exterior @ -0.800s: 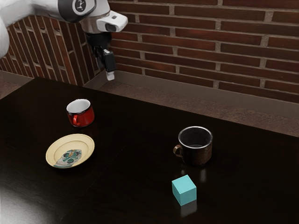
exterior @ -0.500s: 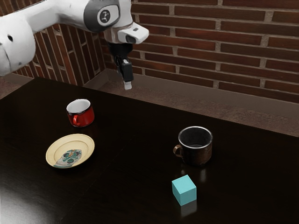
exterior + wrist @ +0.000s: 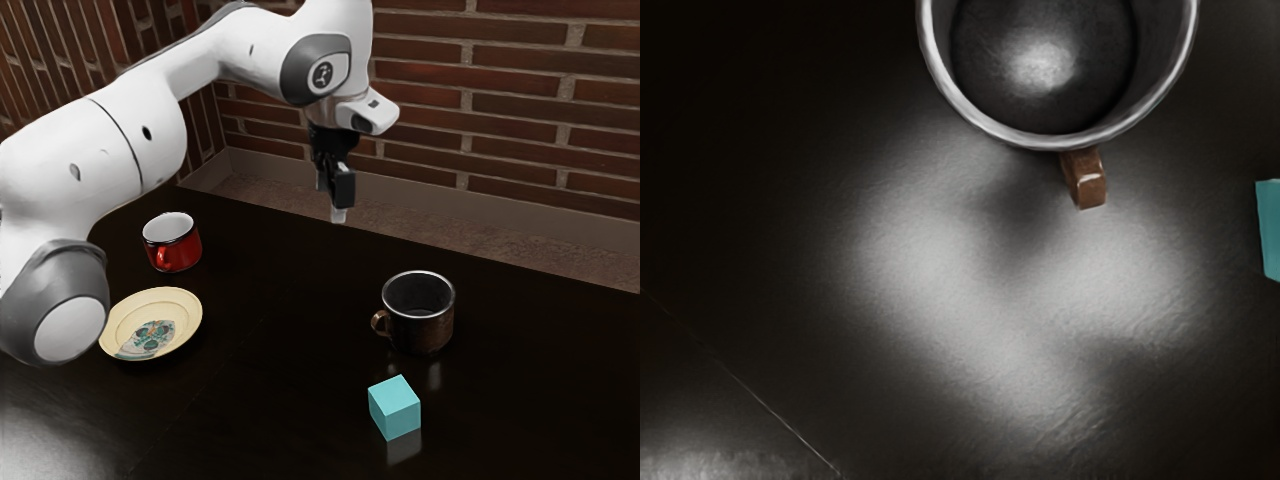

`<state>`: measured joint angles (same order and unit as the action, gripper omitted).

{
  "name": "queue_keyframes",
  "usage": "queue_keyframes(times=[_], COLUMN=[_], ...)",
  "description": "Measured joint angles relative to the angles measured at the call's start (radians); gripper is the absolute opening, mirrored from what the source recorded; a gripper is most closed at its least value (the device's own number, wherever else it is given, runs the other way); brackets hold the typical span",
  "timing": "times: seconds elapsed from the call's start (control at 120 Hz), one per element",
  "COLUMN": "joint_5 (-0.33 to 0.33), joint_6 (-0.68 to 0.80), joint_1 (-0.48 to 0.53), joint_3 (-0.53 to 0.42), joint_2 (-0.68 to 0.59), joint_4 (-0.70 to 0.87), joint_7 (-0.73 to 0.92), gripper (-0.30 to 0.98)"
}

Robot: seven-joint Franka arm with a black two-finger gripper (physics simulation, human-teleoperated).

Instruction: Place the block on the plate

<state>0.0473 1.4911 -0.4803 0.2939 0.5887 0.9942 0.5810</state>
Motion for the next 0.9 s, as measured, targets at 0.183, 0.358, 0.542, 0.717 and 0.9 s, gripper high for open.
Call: queue_keyframes(times=[0.183,0.358,0.542,0.717,0.9], joint_5=[0.044,0.059,0.055,0.052,0.052], joint_6=[-0.002,0.017,0.051,0.082,0.151], joint_1=[-0.033,-0.104,-0.133,-0.175,-0.170], joint_3=[-0.002,-0.037,-0.122,-0.139,-0.150], joint_2=[0.026,0.048,0.075,0.102,0.126], joint_4=[0.010,0.006,0.005,0.010,0.092], joint_7=[-0.010,-0.037,-0.077,-0.114,-0.138], gripper=[0.69,0.68,0.68,0.68,0.69])
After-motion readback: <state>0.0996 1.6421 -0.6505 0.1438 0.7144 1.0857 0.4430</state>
